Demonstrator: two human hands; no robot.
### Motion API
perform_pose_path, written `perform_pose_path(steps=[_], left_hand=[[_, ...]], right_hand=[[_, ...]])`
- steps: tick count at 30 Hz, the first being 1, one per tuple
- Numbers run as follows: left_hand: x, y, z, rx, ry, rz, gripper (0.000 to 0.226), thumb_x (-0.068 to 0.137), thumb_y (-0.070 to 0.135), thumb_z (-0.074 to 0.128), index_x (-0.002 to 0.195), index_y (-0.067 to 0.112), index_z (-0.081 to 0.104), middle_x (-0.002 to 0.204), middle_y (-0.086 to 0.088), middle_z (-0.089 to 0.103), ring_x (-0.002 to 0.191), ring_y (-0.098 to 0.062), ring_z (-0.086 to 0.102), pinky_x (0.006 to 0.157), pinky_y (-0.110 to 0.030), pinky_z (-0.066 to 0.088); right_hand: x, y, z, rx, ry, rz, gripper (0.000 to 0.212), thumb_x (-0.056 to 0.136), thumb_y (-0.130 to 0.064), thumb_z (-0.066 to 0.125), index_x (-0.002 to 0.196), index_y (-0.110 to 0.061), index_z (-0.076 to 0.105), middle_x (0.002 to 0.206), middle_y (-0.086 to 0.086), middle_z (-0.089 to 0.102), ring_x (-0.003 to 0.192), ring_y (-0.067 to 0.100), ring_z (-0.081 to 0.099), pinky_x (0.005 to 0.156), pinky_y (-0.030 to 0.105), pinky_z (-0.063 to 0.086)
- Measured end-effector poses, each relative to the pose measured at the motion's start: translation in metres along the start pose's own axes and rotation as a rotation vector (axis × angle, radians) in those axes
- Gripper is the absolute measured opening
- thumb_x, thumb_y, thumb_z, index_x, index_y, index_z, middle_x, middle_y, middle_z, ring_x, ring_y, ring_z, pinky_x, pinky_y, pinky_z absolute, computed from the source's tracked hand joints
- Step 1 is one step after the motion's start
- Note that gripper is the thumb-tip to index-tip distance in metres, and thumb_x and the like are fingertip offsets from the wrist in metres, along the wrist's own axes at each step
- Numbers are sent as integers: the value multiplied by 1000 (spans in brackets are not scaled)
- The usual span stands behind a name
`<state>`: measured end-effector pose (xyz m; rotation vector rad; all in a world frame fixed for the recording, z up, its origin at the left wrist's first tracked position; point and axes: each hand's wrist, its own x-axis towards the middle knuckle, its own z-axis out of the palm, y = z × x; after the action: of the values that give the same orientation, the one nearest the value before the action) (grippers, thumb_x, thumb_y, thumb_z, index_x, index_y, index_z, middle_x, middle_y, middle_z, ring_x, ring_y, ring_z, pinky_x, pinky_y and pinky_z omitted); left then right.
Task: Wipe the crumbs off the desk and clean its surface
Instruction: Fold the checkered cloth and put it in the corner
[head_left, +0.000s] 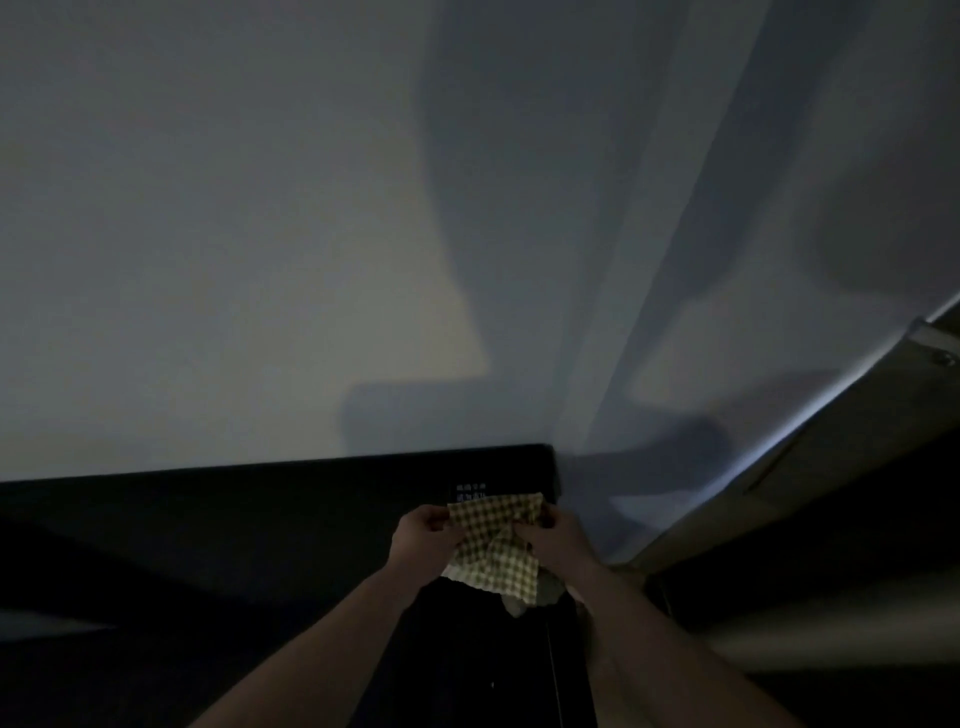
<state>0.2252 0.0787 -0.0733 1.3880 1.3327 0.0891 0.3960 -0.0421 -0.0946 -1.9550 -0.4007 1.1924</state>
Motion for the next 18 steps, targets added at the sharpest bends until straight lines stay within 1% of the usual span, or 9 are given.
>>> perform_pose_path(steps=[3,5,7,9,11,12,14,16,18], left_hand=[[43,19,0,38,39,61,34,89,24,73,123,16,70,110,-3,74,96,-20,70,81,-32,58],[70,30,0,67,61,116,39,92,25,71,129,14,68,117,-4,72,97,-19,67,78,-29,55],[92,37,2,119,69,164,42,94,25,69,134,17,62,124,-4,70,96,-17,65,73,-25,54],[107,37,4,209,75,198,50,94,25,66,142,21,53,131,-5,66,103,-21,66,79,-31,57],[114,31,8,409,75,243,64,91,28,64,150,20,42,141,-7,57,119,-29,62,92,-39,54],[114,25,12,520,53,283,69,89,30,64,152,19,38,146,-9,50,125,-32,57,98,-42,52],[106,9,23,700,-27,386,70,84,32,63,150,20,40,149,-7,43,130,-34,51,104,-45,49],[90,-9,37,829,-128,484,63,84,34,59,144,25,46,151,-2,41,134,-30,47,106,-44,47],[73,-25,50,948,-249,555,58,87,39,55,144,30,46,157,2,35,140,-27,40,110,-44,43]], right_hand=[[42,-17,0,-36,70,-51,44,92,-31,78,132,-15,69,123,1,71,116,24,67,98,34,54],[72,-27,-1,-58,128,-81,41,96,-30,74,131,-11,68,122,5,70,116,25,66,96,31,52],[102,-32,-2,-74,156,-87,36,100,-28,69,129,-6,69,123,9,71,117,30,66,91,33,53],[126,-32,-2,-117,190,-110,38,102,-27,66,133,-4,66,128,14,70,122,35,65,97,37,54],[136,-27,-3,-200,215,-127,47,103,-28,64,145,-8,58,142,14,63,132,34,59,109,40,49],[137,-20,-2,-248,232,-139,51,103,-27,62,150,-10,52,149,13,59,137,34,55,113,41,46],[126,1,0,-330,255,-209,55,102,-21,61,154,-13,46,155,12,52,142,33,50,116,44,44],[105,27,6,-394,291,-312,55,99,-16,62,153,-15,47,157,10,50,143,32,49,115,43,44],[82,60,12,-475,337,-341,57,98,-18,65,152,-15,49,160,11,46,148,31,45,120,42,39]])
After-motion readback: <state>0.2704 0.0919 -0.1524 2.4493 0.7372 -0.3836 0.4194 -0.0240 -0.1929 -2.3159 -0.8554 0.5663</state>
